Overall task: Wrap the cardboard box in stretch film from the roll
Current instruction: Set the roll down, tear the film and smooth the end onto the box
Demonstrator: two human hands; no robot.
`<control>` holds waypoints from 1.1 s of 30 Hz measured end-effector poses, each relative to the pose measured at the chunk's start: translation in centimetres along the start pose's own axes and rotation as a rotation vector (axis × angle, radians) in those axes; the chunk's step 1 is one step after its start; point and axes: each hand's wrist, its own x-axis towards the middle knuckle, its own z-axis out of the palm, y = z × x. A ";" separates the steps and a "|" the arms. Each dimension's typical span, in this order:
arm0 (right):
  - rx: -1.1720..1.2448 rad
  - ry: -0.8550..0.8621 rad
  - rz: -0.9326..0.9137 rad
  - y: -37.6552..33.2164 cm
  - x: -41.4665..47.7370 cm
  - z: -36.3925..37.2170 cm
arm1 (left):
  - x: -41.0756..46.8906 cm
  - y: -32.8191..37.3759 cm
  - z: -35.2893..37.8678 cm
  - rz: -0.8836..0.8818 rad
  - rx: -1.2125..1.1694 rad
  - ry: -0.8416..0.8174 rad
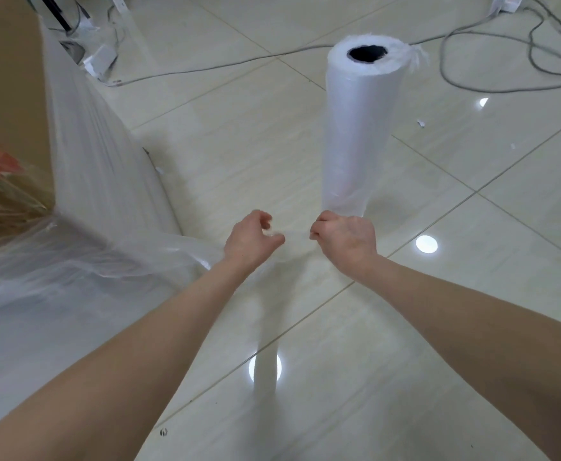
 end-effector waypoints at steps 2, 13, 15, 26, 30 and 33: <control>0.020 0.003 0.033 0.0 0.0 0.3 | 0.1 0.3 0.7 0.123 0.210 0.049; 0.086 0.055 0.148 0.8 -0.5 0.6 | 1.7 2.8 3.3 0.385 0.234 0.008; 0.107 0.068 0.154 1.0 -0.5 0.4 | 1.8 2.7 3.2 0.354 0.177 -0.041; 0.135 0.079 0.152 1.7 -0.8 0.2 | 2.4 2.9 3.6 0.091 -0.075 -0.056; 0.177 0.091 0.170 2.0 -1.0 0.2 | 2.5 3.6 4.3 0.035 -0.089 -0.063; 0.226 0.106 0.189 2.9 -1.5 0.4 | 3.2 2.1 3.1 -0.057 -0.043 0.031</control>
